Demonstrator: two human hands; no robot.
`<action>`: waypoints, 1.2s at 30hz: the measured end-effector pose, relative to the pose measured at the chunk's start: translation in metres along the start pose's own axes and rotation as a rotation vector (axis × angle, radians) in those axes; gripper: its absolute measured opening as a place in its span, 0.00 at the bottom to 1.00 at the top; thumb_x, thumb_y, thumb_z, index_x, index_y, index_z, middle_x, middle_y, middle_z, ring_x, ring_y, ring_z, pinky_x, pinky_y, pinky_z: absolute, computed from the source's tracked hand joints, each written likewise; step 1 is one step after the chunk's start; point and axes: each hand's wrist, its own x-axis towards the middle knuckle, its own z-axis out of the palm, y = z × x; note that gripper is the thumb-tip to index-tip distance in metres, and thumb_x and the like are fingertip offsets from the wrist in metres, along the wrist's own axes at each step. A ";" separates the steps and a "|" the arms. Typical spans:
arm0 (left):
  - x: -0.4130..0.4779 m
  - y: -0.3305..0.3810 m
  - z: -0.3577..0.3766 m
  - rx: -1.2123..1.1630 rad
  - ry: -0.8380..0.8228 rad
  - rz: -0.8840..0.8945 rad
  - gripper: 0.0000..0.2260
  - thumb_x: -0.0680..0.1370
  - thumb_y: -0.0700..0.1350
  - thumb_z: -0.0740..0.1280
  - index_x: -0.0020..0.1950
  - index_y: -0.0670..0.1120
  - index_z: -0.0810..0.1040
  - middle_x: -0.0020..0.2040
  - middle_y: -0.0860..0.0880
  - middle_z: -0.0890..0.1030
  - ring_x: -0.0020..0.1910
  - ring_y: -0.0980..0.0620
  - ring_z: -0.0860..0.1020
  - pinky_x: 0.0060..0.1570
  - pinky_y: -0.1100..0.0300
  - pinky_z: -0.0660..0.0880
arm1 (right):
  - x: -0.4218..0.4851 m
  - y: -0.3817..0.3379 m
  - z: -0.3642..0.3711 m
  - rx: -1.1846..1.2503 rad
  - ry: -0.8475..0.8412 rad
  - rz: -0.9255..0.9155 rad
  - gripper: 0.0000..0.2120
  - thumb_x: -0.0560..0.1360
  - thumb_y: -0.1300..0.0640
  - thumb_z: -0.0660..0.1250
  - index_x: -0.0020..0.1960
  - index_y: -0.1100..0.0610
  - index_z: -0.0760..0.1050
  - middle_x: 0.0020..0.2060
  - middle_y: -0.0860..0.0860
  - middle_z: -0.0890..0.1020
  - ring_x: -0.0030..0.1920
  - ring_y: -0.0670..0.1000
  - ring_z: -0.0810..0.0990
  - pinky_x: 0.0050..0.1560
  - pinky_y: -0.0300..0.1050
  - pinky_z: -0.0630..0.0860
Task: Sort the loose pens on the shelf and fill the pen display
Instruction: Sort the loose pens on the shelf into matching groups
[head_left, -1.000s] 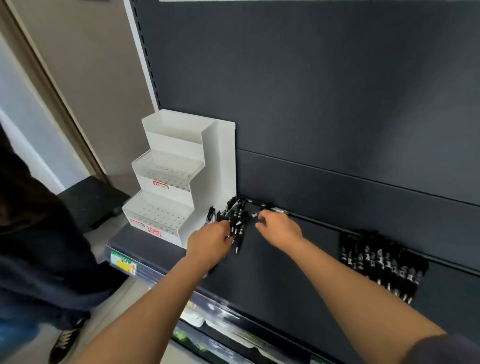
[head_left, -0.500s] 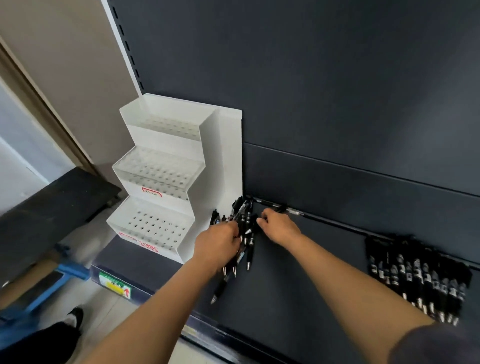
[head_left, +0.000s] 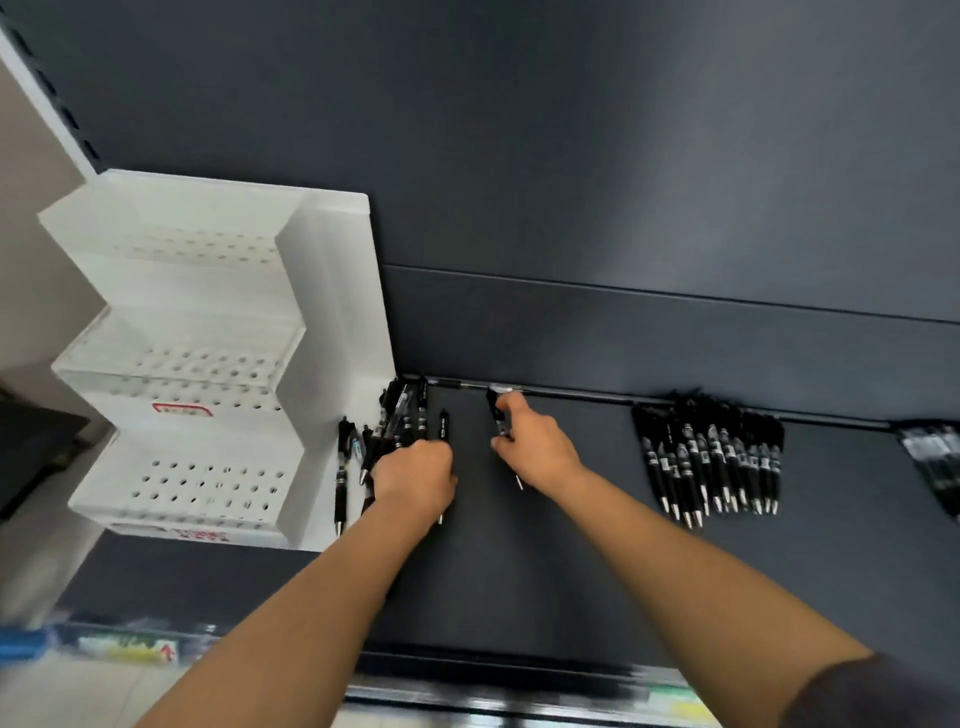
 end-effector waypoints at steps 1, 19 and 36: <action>0.001 0.003 0.000 0.011 -0.007 0.003 0.12 0.78 0.45 0.60 0.59 0.44 0.75 0.58 0.44 0.78 0.57 0.41 0.77 0.50 0.52 0.74 | -0.003 0.003 0.000 0.011 0.007 0.010 0.21 0.77 0.55 0.63 0.68 0.52 0.62 0.55 0.57 0.79 0.56 0.60 0.77 0.50 0.50 0.75; 0.012 0.173 -0.018 -0.475 -0.111 0.292 0.06 0.76 0.43 0.61 0.47 0.41 0.74 0.45 0.40 0.80 0.42 0.39 0.81 0.45 0.49 0.80 | -0.063 0.140 -0.096 -0.006 0.313 0.306 0.21 0.78 0.60 0.59 0.71 0.59 0.63 0.52 0.60 0.80 0.55 0.61 0.78 0.50 0.51 0.74; 0.018 0.273 0.002 -0.629 -0.090 0.169 0.16 0.78 0.40 0.63 0.65 0.44 0.67 0.44 0.42 0.78 0.32 0.45 0.80 0.32 0.52 0.81 | -0.064 0.240 -0.137 -0.027 0.191 0.239 0.15 0.79 0.57 0.62 0.64 0.59 0.72 0.57 0.58 0.76 0.54 0.60 0.78 0.53 0.52 0.76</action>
